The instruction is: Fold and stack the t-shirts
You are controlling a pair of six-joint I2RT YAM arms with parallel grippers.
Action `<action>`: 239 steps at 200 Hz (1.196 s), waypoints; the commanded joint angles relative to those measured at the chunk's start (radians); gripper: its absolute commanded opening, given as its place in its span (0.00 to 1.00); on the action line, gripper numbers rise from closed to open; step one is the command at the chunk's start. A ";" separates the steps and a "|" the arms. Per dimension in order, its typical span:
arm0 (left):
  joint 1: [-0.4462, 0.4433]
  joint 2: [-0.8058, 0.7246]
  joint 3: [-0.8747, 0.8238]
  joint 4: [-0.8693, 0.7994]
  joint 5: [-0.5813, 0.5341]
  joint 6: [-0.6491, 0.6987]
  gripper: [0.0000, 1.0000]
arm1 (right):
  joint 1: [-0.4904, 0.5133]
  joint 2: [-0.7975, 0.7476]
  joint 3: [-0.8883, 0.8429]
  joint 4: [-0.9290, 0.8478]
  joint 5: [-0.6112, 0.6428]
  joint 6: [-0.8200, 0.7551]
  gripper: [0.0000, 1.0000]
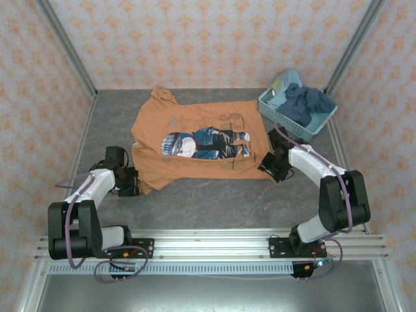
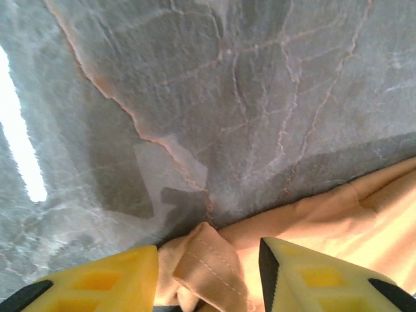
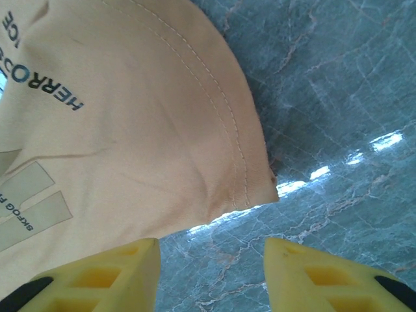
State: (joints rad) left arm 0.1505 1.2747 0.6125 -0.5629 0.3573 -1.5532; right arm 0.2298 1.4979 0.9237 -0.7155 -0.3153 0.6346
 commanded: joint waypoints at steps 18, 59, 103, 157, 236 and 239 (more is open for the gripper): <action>-0.015 0.015 0.033 0.001 0.022 -0.019 0.43 | -0.003 -0.027 -0.019 0.013 0.007 0.019 0.46; -0.018 0.055 0.034 0.012 0.040 -0.009 0.34 | -0.004 -0.018 -0.018 0.020 0.014 0.028 0.45; -0.021 0.046 0.058 -0.037 0.029 0.046 0.00 | -0.014 -0.056 -0.033 -0.034 0.106 0.080 0.44; -0.082 -0.167 0.074 -0.277 -0.030 0.134 0.00 | -0.077 -0.060 -0.077 0.001 0.049 0.164 0.44; -0.148 -0.342 0.000 -0.377 -0.024 0.152 0.00 | -0.076 0.088 -0.065 0.096 -0.027 0.235 0.27; -0.150 -0.345 0.003 -0.382 -0.024 0.160 0.00 | -0.076 0.091 -0.064 0.095 -0.027 0.236 0.25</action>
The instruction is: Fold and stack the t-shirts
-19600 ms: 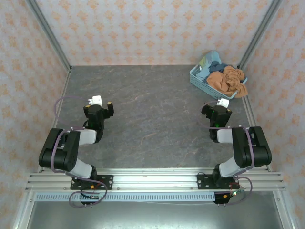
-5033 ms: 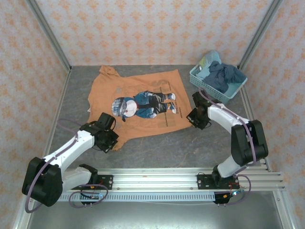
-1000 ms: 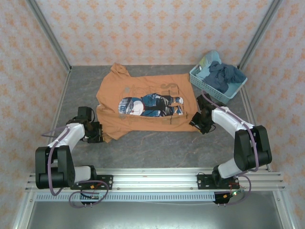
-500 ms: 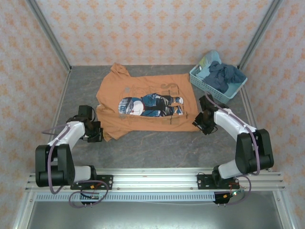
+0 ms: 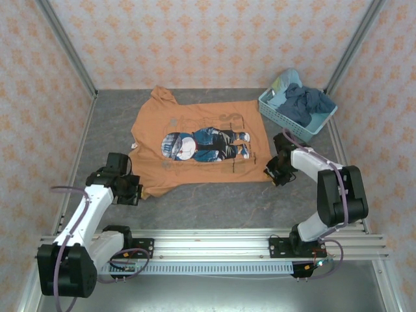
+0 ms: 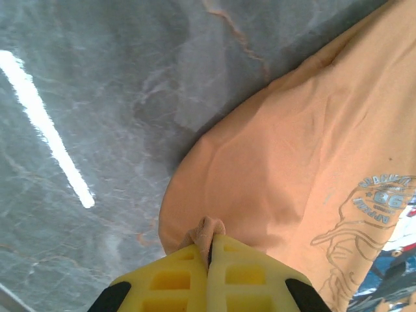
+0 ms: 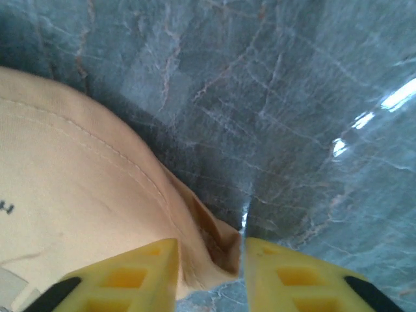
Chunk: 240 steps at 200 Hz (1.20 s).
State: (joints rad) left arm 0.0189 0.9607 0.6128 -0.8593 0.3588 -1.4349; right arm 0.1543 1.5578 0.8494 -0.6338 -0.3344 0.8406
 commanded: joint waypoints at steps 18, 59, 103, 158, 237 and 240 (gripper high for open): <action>-0.037 -0.037 0.030 -0.141 -0.026 0.095 0.00 | -0.001 0.037 0.008 0.003 -0.001 0.032 0.18; -0.145 -0.076 0.061 -0.291 -0.058 0.159 0.00 | -0.001 -0.040 0.022 -0.143 0.099 -0.041 0.04; -0.313 -0.149 0.025 -0.343 -0.097 0.116 0.00 | -0.001 -0.127 -0.010 -0.266 0.107 -0.149 0.00; -0.378 -0.138 0.099 -0.245 -0.190 0.164 0.00 | -0.001 -0.120 -0.034 -0.243 0.048 -0.166 0.00; -0.367 0.248 0.501 -0.203 -0.372 0.410 0.00 | -0.013 -0.047 0.147 -0.267 0.017 -0.092 0.00; -0.363 0.265 0.515 -0.201 -0.376 0.419 0.00 | -0.014 -0.041 0.155 -0.268 0.018 -0.090 0.00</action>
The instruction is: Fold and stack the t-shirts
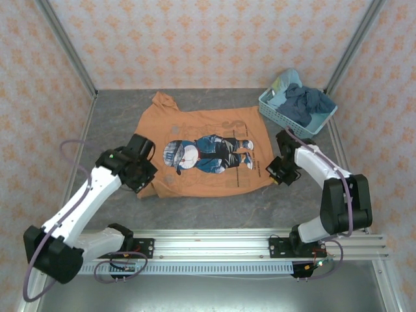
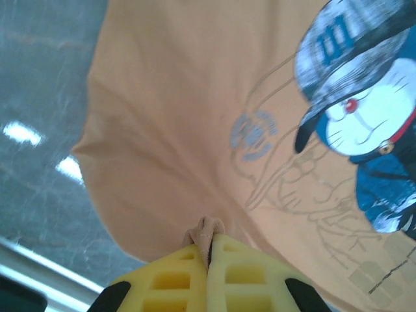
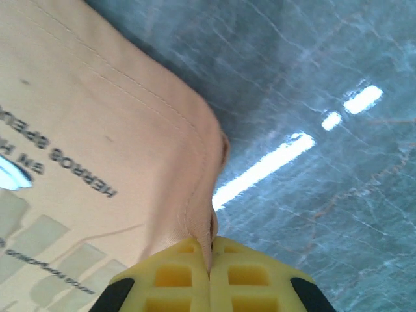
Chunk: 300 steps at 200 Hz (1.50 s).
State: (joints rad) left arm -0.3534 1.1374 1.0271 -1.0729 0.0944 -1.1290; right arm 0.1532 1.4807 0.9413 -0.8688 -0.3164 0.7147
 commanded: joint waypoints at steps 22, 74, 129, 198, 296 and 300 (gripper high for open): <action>0.049 0.184 0.182 0.041 -0.126 0.167 0.00 | -0.019 0.089 0.130 -0.035 0.002 0.050 0.00; 0.134 0.358 0.344 0.066 -0.163 0.290 0.00 | -0.031 0.212 0.249 -0.014 0.018 0.086 0.00; 0.182 0.488 0.452 0.089 -0.173 0.380 0.00 | -0.034 0.322 0.373 -0.004 0.032 0.109 0.00; 0.200 0.597 0.530 0.106 -0.201 0.430 0.00 | -0.035 0.413 0.453 0.003 0.038 0.122 0.00; 0.210 0.766 0.669 0.091 -0.234 0.525 0.00 | -0.034 0.494 0.549 0.001 0.051 0.079 0.00; 0.210 0.766 0.678 0.085 -0.237 0.530 0.00 | -0.034 0.499 0.555 -0.001 0.048 0.072 0.00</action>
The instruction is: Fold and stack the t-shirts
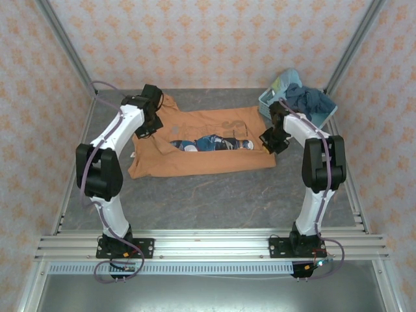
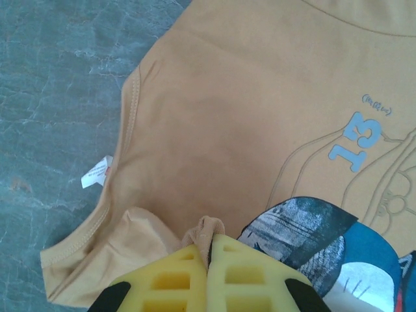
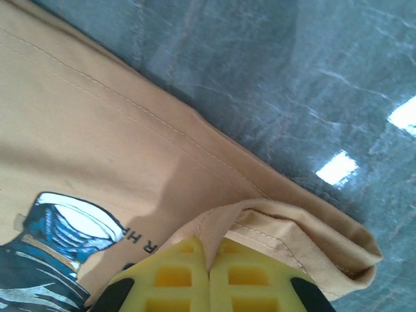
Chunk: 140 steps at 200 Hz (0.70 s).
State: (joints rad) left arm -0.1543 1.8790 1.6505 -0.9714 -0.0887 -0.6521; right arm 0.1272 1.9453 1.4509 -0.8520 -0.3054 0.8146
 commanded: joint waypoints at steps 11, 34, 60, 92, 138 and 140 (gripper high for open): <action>0.011 0.068 0.079 -0.039 -0.068 0.061 0.00 | -0.008 0.042 0.060 -0.028 0.036 -0.045 0.06; 0.011 0.042 0.086 -0.089 -0.109 0.042 0.38 | -0.008 0.019 0.074 -0.051 0.070 -0.085 0.36; 0.011 -0.113 -0.042 -0.110 -0.103 -0.026 0.52 | -0.009 -0.076 0.044 -0.075 0.124 -0.136 0.47; 0.012 -0.305 -0.337 -0.026 0.049 -0.135 0.48 | -0.008 -0.212 -0.114 -0.025 0.089 -0.145 0.45; 0.046 -0.303 -0.577 0.192 0.202 -0.275 0.27 | 0.006 -0.220 -0.263 0.143 -0.042 -0.079 0.24; 0.049 -0.299 -0.580 0.195 0.201 -0.279 0.26 | 0.007 -0.215 -0.264 0.151 -0.045 -0.076 0.24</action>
State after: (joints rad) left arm -0.1360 1.5295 1.1316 -0.9115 0.0391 -0.8322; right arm 0.1280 1.6932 1.2316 -0.8104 -0.2813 0.7048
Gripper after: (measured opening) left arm 0.291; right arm 0.267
